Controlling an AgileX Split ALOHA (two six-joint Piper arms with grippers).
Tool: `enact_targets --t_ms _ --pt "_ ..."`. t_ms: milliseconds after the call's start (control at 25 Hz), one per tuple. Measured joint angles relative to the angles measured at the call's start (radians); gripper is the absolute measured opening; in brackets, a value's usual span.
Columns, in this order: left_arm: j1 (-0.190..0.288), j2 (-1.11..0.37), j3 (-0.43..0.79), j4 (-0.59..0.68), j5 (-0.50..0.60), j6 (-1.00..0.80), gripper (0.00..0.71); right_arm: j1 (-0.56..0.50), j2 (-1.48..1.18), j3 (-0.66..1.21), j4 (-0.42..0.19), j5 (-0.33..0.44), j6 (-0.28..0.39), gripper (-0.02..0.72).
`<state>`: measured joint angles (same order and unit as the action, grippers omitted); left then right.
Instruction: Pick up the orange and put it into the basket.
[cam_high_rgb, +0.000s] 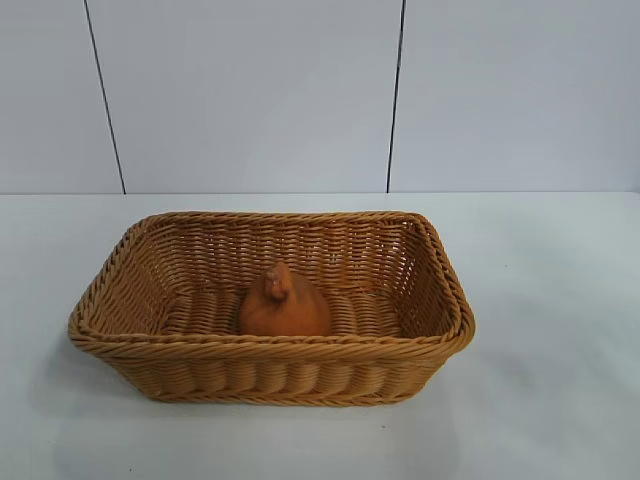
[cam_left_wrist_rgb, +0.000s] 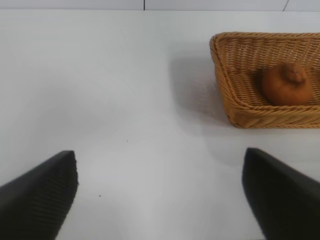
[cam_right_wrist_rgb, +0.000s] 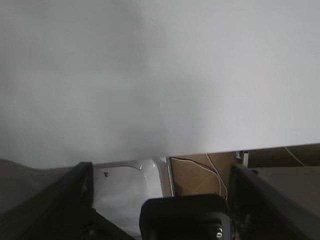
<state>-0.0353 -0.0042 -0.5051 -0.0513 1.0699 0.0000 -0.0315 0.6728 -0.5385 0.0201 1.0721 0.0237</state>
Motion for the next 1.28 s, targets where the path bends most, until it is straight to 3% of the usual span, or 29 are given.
enact_targets --t_ms 480,1280 --pt "0.0 0.0 0.0 0.0 0.0 0.0 0.634 0.0 -0.565 0.048 0.009 -0.048 0.0 0.517" --pt "0.0 0.0 0.0 0.002 0.0 0.0 0.634 0.075 -0.679 0.05 0.011 -0.047 0.0 0.517"
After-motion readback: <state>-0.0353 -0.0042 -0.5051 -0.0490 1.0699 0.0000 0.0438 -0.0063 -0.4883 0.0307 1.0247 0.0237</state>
